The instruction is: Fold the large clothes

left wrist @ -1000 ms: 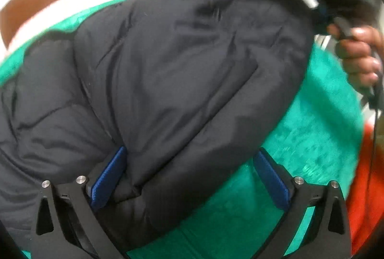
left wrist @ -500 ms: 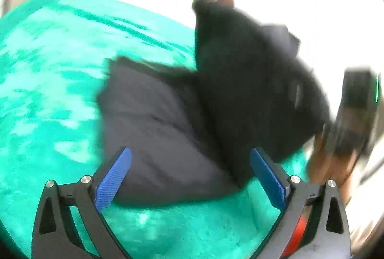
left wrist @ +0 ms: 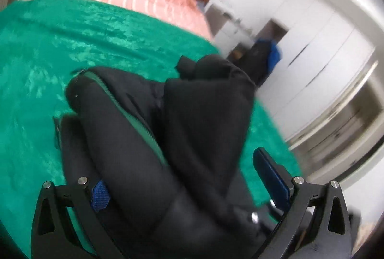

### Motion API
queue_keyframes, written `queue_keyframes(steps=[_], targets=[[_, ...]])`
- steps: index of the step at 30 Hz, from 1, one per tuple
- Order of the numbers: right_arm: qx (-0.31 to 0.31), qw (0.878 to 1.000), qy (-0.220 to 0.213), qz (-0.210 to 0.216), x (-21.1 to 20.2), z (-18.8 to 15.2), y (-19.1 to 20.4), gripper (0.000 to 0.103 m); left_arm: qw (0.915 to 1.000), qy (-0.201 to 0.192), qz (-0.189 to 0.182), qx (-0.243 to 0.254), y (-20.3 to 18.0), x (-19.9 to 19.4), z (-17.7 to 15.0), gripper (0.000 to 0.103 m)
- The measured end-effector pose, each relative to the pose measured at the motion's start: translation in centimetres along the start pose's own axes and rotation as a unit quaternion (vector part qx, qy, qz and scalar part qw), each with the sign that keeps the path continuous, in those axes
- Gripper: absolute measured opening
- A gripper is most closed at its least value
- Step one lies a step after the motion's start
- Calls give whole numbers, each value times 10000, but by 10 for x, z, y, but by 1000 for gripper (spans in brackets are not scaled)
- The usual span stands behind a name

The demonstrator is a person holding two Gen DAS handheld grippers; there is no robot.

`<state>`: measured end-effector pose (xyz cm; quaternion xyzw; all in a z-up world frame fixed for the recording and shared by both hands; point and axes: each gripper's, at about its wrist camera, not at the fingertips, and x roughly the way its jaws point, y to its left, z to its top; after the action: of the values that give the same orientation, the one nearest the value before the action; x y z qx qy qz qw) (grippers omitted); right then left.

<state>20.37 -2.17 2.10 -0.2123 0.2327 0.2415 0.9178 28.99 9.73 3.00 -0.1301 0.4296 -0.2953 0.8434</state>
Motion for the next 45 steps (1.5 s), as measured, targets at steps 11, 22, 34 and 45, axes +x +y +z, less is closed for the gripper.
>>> queue_keyframes(steps=[11,22,34,45], targets=[[2383,9484,-174,2085,-22,1,-96,71,9972,343,633,-212,58,19,18,48],[1148,9769,68,1802,97,-13,-56,73,9947,368,685,-666,142,48,-15,68],[824,9862,148,1425,122,-31,-28,73,9902,189,652,-1218,169,74,-34,72],[-389,9949,256,898,64,-6,55,72,9772,22,2069,-472,127,9,-38,97]])
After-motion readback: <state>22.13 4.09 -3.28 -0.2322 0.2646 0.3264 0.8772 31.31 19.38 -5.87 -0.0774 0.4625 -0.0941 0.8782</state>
